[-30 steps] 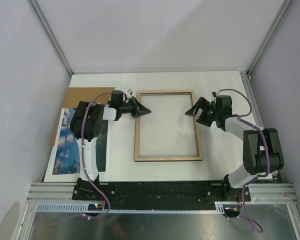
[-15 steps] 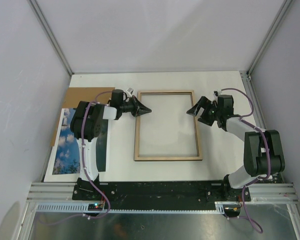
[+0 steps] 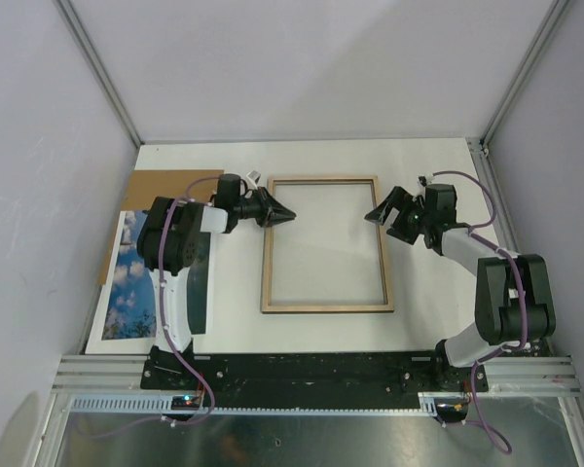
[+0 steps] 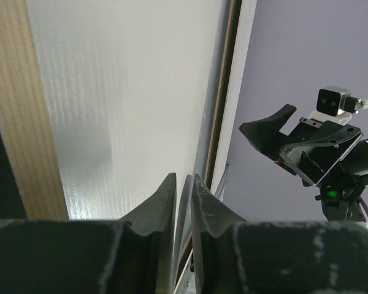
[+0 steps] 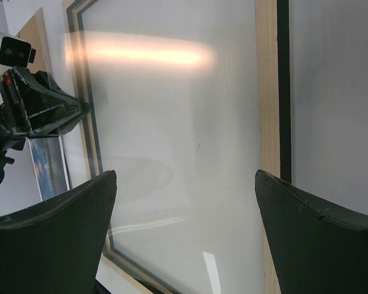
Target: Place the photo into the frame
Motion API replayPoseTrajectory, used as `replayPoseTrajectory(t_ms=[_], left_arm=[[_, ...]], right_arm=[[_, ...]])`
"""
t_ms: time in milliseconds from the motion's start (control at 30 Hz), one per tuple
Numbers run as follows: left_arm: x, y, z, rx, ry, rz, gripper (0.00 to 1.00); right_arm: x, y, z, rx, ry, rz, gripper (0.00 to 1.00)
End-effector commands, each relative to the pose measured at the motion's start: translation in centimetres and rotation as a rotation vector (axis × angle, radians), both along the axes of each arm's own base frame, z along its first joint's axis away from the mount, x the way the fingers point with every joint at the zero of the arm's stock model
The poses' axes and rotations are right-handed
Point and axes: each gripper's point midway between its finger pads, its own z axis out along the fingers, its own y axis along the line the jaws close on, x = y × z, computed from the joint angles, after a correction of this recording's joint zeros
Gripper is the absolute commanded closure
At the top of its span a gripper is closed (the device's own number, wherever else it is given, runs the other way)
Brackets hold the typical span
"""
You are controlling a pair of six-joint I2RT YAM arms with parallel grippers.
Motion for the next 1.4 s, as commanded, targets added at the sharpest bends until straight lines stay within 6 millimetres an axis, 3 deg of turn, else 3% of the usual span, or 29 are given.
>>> replayPoseTrajectory(t_ms=[0, 700, 1367], left_arm=[[0.5, -0.9, 3.3, -0.032, -0.11, -0.044, 0.79], [0.6, -0.6, 4.4, -0.027, -0.138, -0.043, 0.55], [0.7, 0.4, 4.5, 0.014, -0.148, -0.028, 0.45]], right_arm=[[0.2, -0.4, 1.3, -0.013, -0.046, -0.008, 0.01], [0.2, -0.7, 1.2, -0.017, -0.041, -0.009, 0.01], [0.1, -0.9, 1.1, -0.024, -0.038, -0.013, 0.01]])
